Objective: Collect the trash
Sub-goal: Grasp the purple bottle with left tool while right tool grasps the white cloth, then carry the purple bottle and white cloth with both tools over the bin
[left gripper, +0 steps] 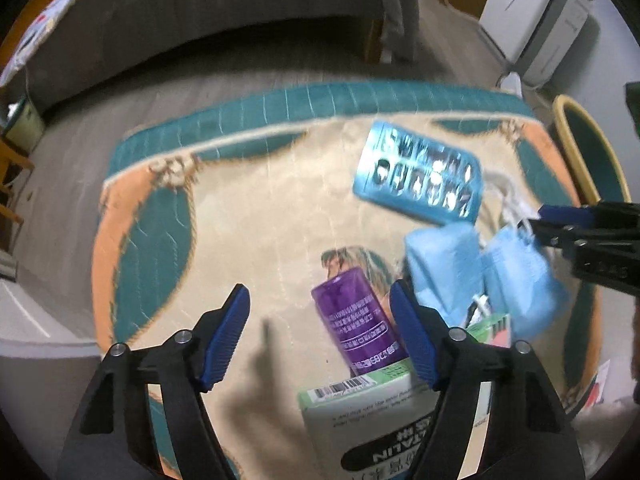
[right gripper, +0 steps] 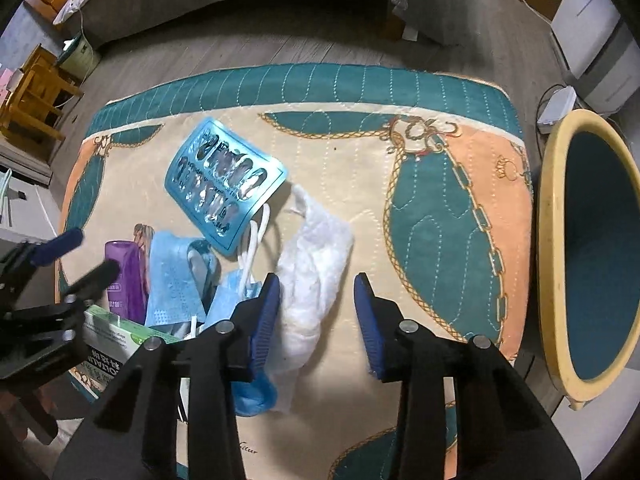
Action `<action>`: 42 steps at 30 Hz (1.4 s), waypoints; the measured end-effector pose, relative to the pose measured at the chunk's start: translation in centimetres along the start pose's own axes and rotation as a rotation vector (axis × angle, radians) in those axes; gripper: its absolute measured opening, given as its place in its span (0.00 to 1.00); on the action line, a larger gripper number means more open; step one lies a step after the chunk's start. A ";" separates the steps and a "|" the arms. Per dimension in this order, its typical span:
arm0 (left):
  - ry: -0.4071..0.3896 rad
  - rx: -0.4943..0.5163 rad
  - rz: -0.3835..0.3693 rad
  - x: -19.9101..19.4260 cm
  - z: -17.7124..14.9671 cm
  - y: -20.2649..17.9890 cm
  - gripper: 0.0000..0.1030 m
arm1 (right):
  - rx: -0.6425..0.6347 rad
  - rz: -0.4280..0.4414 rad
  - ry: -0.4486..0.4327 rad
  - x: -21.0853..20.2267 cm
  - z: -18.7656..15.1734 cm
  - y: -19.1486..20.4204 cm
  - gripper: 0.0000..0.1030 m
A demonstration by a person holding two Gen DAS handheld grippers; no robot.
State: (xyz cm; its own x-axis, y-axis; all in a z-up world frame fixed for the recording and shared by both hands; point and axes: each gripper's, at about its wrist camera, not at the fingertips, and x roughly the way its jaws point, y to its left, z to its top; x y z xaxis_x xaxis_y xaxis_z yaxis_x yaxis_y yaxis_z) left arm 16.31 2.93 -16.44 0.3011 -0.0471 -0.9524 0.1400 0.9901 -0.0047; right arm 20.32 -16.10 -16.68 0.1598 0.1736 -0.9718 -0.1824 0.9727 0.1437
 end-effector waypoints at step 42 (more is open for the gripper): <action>-0.254 0.154 0.026 -7.5 2.4 -3.4 0.34 | -0.072 -0.034 -0.270 -8.1 1.7 0.2 0.12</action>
State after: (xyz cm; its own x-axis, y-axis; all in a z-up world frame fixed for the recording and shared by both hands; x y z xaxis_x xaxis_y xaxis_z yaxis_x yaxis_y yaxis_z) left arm 15.83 -0.43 -8.50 0.5305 -0.0730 -0.8445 0.2649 0.9607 0.0833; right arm 20.61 -17.02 -8.46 0.4182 0.1853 -0.8893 -0.2393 0.9669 0.0889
